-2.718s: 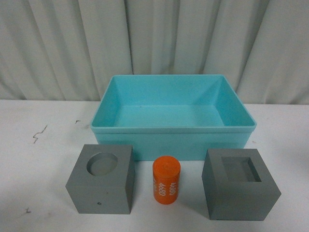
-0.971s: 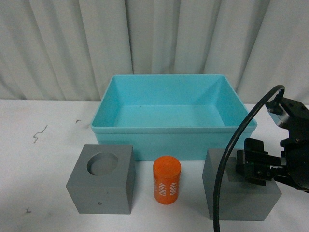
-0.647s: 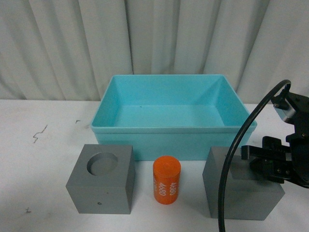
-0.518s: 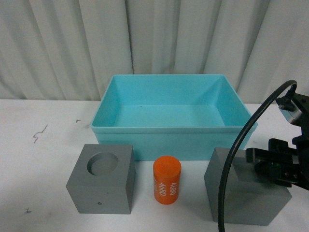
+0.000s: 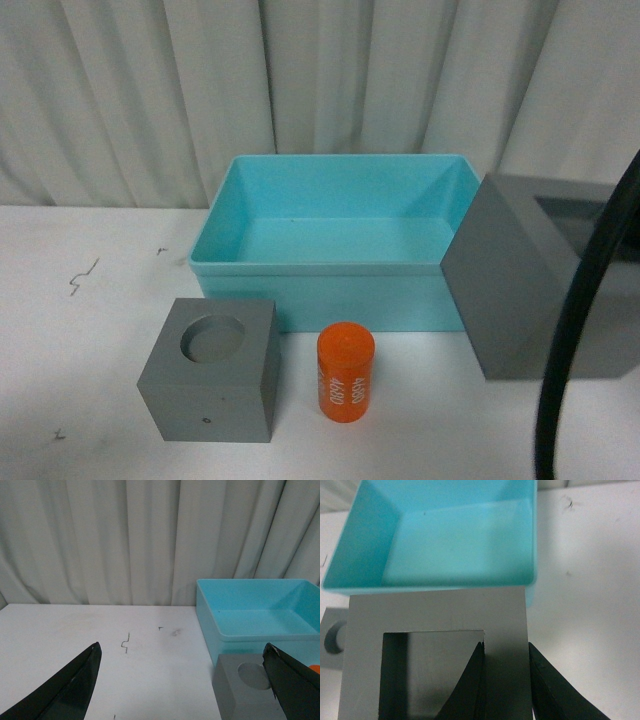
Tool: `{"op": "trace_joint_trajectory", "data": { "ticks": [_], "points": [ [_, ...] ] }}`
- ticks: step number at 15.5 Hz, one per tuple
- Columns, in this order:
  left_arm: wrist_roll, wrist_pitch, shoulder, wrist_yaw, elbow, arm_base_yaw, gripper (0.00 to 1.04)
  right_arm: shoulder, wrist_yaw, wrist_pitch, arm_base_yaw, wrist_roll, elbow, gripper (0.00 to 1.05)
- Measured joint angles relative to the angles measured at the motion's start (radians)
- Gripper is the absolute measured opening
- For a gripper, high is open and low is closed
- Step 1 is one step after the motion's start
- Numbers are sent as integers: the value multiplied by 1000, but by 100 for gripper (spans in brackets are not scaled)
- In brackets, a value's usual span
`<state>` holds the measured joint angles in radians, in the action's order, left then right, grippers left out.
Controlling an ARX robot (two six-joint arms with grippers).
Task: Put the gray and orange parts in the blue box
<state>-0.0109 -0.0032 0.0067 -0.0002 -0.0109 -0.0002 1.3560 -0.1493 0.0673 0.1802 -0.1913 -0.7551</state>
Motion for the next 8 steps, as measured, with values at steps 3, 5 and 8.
{"op": "trace_joint_trajectory", "data": {
  "ticks": [3,5,8],
  "points": [
    [0,0,0,0,0,0,98,183,14,-21,-32,-4,-248,19],
    [0,0,0,0,0,0,98,295,14,16,-30,-22,-374,19],
    [0,0,0,0,0,0,98,418,18,50,-29,-30,-517,19]
  ]
}}
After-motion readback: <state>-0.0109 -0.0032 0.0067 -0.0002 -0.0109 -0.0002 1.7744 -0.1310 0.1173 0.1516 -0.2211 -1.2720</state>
